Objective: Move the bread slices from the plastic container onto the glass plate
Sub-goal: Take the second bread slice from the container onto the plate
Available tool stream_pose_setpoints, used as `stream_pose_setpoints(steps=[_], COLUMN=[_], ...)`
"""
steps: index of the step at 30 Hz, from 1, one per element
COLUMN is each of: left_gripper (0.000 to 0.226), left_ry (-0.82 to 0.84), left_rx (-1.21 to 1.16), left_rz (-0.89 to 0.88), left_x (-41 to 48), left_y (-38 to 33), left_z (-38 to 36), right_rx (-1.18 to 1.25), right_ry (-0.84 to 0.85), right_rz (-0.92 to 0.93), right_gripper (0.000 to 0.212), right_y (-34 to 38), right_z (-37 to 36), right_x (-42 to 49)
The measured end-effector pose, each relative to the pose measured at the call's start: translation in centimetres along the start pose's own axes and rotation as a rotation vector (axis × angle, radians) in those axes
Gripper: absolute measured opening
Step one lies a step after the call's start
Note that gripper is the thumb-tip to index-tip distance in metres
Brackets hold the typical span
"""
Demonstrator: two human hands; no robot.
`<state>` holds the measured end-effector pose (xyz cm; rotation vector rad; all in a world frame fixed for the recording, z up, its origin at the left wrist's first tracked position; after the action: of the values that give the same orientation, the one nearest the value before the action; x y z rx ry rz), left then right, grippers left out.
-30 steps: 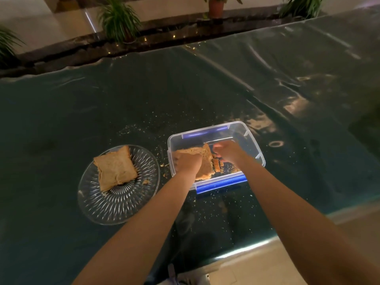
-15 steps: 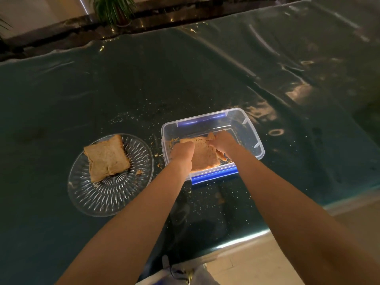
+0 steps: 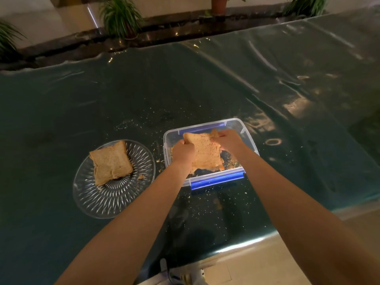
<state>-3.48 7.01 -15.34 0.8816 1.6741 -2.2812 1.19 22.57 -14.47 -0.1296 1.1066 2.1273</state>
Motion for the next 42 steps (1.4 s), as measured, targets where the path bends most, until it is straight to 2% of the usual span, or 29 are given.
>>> stream_pose_setpoints(steps=[5, 14, 19, 22, 27, 31, 37, 42], left_gripper=[0.034, 0.03, 0.023, 0.02, 0.032, 0.03, 0.032, 0.036], left_ry=[-0.02, 0.016, -0.02, -0.059, -0.158, -0.214, -0.21, -0.251], left_rx=[-0.04, -0.184, -0.319, -0.364, -0.363, -0.369, -0.407, -0.35], left_rz=[-0.06, -0.211, -0.256, -0.249, -0.21, -0.161, -0.068, -0.004], left_x=[-0.7, -2.5, -2.5, -2.3, -2.0, -1.3, 0.4, 1.7], left_y=[-2.6, -7.6, -9.0, -9.2, -8.5, -6.5, -2.0, 1.3], left_z=[1.3, 4.8, 8.3, 11.2, 16.8, 21.1, 25.2, 27.2], right_rx=[0.179, 0.259, 0.315, 0.329, 0.296, 0.278, 0.275, 0.192], right_ry=[0.024, -0.035, 0.014, 0.057, 0.135, 0.228, 0.331, 0.337], right_rz=[0.021, 0.133, 0.197, 0.241, 0.267, 0.271, 0.198, 0.128], right_gripper=[0.02, 0.028, 0.037, 0.036, 0.04, 0.041, 0.04, 0.041], right_y=[2.0, 8.2, 12.4, 15.2, 19.0, 21.1, 21.4, 20.0], right_z=[1.4, 3.3, 2.4, 0.6, -3.8, -8.4, -15.4, -19.8], right_x=[-1.3, -2.3, -2.7, -3.0, -3.4, -3.7, -3.7, -3.0])
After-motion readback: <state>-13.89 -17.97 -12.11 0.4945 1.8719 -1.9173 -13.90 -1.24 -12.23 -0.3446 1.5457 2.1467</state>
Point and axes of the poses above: each hand's wrist, its own x-axis towards the middle knuckle, its own z-axis out of the back of the hand, y = z × x, the point moved 8 cm from there along x, towards the middle knuckle, and after that the axes turned 9 degrees about -x, right-handed, at the moved point
